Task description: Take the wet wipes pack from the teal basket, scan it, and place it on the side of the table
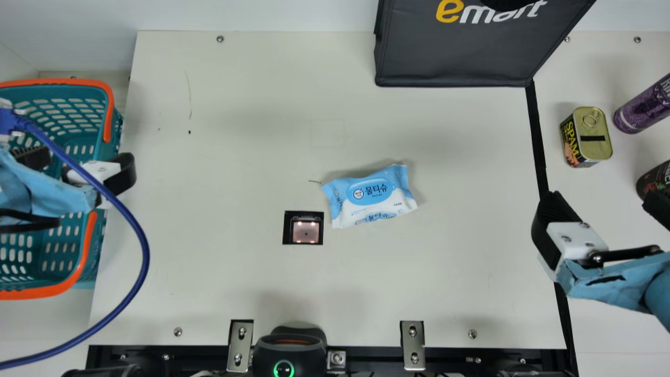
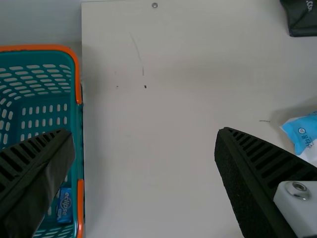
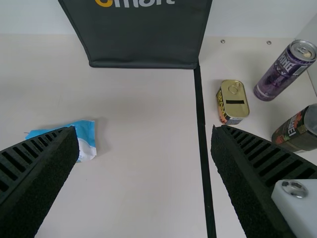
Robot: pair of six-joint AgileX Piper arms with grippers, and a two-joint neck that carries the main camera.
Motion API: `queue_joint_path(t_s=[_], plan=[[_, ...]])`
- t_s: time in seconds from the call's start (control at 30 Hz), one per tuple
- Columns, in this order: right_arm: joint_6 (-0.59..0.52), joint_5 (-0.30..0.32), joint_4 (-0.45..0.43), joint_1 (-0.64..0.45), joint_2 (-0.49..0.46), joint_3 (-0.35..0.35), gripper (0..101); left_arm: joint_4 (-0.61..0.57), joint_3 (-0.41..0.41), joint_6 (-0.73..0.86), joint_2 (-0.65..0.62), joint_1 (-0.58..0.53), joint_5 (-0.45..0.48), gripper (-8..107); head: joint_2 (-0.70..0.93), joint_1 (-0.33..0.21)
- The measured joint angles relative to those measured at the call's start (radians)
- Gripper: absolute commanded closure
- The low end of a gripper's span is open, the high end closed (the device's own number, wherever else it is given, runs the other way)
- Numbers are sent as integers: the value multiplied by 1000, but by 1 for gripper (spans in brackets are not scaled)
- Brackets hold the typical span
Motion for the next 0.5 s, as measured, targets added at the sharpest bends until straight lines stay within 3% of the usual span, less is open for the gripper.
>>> queue_joint_path(t_s=[0.33, 0.5], plan=[[-17, 5, 3, 19, 23, -5, 6, 0, 0, 0, 0, 0, 0, 9, 0, 0], [14, 5, -37, 104, 81, 7, 6, 0, 0, 0, 0, 0, 0, 9, 0, 0]])
